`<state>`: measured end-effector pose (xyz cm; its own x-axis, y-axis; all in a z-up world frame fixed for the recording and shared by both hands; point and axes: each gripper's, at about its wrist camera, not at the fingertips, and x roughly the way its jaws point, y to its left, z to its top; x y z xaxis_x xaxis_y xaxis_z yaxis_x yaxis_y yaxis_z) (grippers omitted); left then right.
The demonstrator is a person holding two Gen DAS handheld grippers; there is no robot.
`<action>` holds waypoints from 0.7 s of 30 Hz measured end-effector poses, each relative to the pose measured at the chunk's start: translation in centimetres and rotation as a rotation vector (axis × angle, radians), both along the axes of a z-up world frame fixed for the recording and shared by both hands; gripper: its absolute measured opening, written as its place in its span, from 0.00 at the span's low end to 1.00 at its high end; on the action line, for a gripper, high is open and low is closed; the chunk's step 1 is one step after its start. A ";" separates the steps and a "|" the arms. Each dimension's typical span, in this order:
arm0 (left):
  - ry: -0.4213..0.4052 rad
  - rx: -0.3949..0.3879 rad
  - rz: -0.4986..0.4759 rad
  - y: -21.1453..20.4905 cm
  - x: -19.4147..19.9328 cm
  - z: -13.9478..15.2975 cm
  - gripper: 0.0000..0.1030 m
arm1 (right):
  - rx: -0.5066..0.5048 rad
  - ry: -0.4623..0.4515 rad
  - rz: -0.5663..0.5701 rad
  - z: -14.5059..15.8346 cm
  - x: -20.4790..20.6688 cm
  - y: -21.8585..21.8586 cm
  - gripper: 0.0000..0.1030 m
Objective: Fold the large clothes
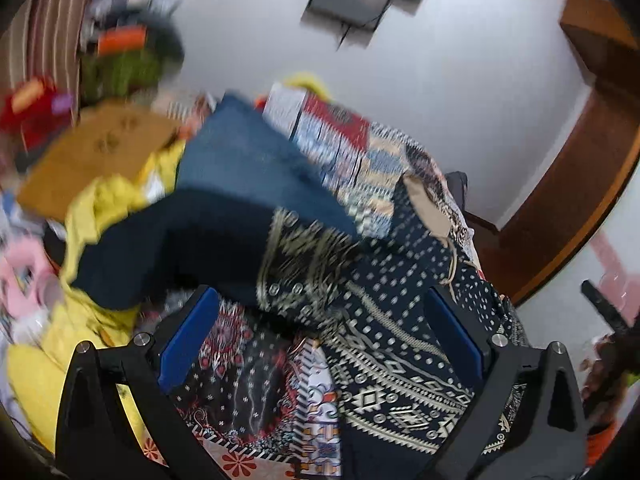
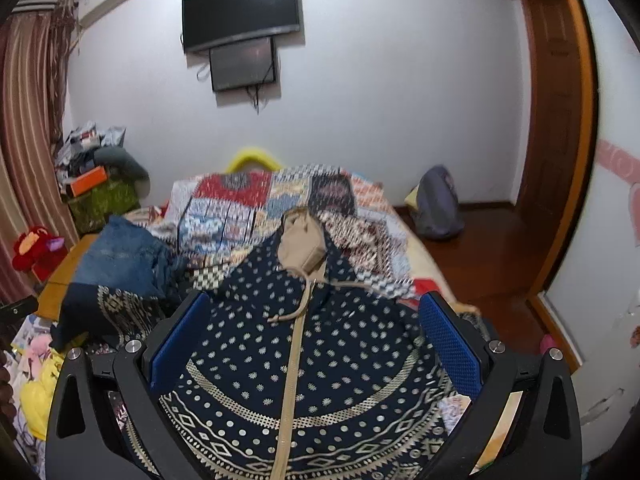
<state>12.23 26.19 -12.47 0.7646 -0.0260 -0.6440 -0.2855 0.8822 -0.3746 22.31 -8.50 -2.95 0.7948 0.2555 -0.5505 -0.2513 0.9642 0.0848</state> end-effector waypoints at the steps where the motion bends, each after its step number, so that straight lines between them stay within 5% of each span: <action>1: 0.013 -0.018 0.004 0.7 0.2 -0.8 1.00 | 0.002 0.029 0.002 -0.8 0.8 0.1 1.00; 12: 0.119 -0.408 0.202 12.0 -0.7 -12.6 0.98 | 0.002 0.212 -0.020 -6.0 5.9 0.6 1.00; 21: -0.050 -0.538 0.314 16.8 -2.6 -15.0 0.91 | -0.011 0.282 -0.027 -8.6 7.6 1.5 1.00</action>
<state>9.58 43.01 -27.52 0.8171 -0.1060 -0.5667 -0.4712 0.4435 -0.7624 29.87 -7.02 -11.54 0.6165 0.2293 -0.7533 -0.1933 0.9715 0.1375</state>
